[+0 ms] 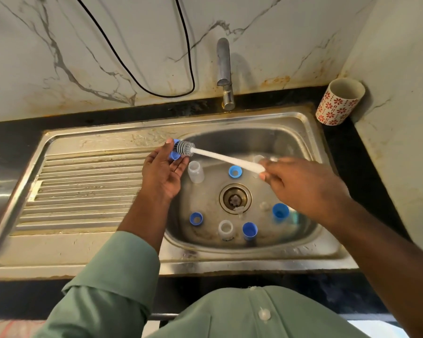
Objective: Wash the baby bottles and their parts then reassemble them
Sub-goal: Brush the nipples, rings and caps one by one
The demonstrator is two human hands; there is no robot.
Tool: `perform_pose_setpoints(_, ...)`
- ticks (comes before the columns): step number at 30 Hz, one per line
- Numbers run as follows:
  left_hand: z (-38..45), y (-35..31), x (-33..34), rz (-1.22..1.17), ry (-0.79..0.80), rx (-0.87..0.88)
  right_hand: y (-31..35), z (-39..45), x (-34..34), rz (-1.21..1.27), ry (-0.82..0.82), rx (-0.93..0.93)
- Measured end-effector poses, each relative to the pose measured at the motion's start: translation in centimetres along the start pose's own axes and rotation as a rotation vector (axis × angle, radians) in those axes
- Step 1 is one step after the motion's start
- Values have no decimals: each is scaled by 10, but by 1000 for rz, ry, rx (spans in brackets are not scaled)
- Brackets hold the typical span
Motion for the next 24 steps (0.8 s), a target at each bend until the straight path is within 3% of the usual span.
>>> perform_pose_setpoints(5, 11, -5, -2, 62, -83, -36, 8, 3, -5, -262, 6, -174)
perform_pose_setpoints(10, 14, 2, -6, 17, -66, -90, -9, 13, 10, -98, 207, -241)
perform_pose_setpoints(14, 11, 17, 0, 78, 21, -79, -36, 20, -4, -38, 68, -58)
perform_pose_setpoints(17, 7, 9, 8, 26, 51, -70, -24, 13, 1, -103, -6, -103)
perform_pose_setpoints(20, 6, 5, 6, 40, 21, -99, -16, 3, 17, 120, 52, -199)
perform_pose_setpoints(22, 2, 20, 2, 99, 15, -136, -37, 4, 16, 216, 8, -148)
perform_pose_setpoints(24, -1, 30, 3, 94, 22, -152, -48, 6, 15, 109, -46, -92)
Point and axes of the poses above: each hand's wrist, its own z-axis towards the middle knuckle, its own x-axis out of the palm, y = z × x, the point moved 2 cm from there along z, towards the middle knuckle, and after that the axes turned 14 degrees about -x, right-handed, at the moved point
